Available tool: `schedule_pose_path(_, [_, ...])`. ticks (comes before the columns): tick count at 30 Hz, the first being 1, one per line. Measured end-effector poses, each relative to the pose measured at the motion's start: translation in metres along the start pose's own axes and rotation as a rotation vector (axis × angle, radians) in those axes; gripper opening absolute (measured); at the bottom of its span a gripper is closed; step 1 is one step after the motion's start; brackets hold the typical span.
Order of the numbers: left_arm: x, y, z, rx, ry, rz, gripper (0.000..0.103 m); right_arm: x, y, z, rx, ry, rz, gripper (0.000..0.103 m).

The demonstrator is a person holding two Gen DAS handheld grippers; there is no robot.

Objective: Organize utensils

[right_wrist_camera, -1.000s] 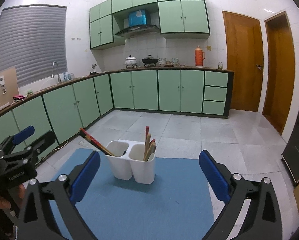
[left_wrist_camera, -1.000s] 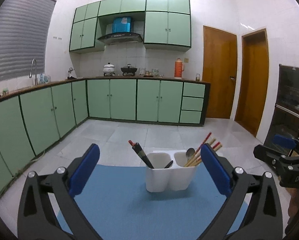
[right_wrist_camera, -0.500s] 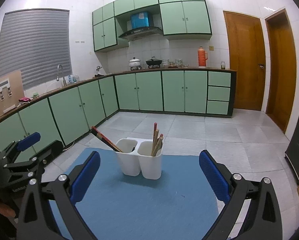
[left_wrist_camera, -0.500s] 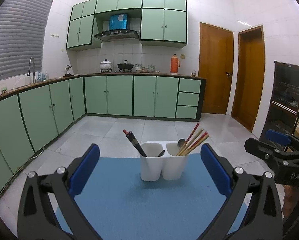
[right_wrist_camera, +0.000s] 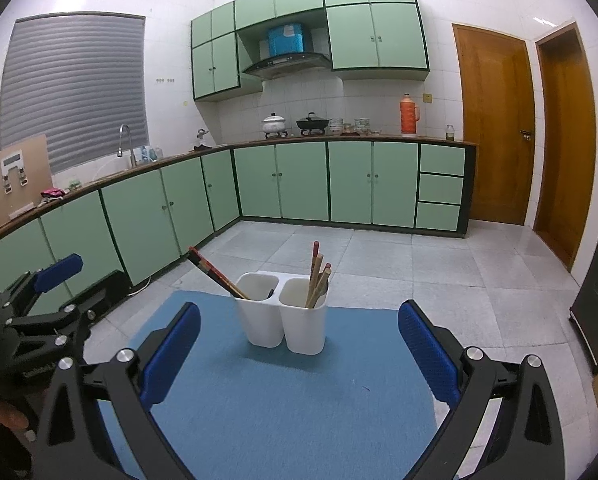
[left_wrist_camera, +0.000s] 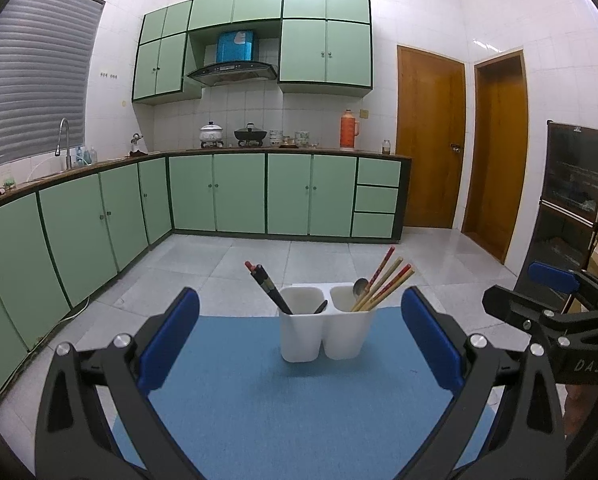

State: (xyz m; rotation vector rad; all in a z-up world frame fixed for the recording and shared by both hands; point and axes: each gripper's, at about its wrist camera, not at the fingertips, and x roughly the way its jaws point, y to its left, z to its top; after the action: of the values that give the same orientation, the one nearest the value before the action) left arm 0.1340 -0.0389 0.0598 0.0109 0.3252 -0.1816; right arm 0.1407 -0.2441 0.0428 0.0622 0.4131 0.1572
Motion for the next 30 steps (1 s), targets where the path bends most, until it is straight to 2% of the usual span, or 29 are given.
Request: schedule_pose_path(30, [0.0009, -0.0005, 0.0007, 0.006, 0.004, -0.002, 0.098, 0.0003, 0.0023, 0.0002, 0.0, 0.004, 0.0, 0.097])
